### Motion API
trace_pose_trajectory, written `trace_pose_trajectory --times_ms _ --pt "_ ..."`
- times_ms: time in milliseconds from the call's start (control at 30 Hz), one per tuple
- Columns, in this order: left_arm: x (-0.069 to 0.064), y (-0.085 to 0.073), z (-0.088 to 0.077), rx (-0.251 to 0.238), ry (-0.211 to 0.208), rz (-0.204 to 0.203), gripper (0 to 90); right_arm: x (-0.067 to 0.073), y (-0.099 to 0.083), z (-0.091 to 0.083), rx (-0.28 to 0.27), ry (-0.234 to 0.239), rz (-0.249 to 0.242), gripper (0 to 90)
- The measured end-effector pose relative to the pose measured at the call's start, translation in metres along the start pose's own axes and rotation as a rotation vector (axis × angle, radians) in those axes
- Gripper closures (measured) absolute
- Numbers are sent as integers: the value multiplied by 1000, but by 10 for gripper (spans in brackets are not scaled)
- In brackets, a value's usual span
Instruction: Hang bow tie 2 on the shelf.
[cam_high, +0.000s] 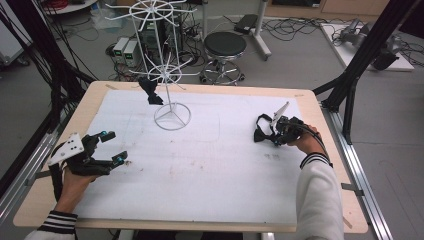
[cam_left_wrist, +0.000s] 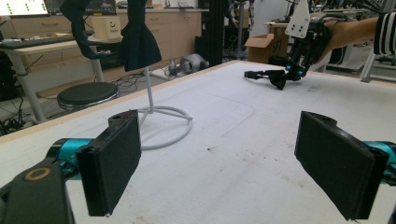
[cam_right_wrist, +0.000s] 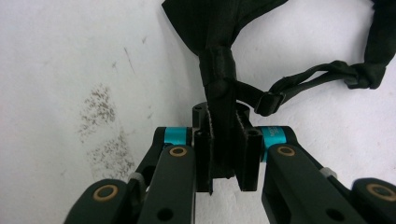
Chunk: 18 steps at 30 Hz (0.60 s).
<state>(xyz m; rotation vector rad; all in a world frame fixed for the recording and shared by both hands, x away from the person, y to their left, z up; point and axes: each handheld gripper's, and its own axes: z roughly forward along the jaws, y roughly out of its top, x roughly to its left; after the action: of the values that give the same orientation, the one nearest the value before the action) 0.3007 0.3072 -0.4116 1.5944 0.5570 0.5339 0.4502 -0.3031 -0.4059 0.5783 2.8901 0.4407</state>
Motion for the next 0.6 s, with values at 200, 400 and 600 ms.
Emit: trace_pose_trajectory --times_ms 200,400,600 --pt "1 0 0 4 -1 2 151 1 0 -4 -18 -2 11 809" --pt "0 0 0 3 0 1 151 5 1 -11 -51 -2 5 809" --pt "-1 0 2 4 -6 -3 151 10 1 -23 -100 -14 10 809"
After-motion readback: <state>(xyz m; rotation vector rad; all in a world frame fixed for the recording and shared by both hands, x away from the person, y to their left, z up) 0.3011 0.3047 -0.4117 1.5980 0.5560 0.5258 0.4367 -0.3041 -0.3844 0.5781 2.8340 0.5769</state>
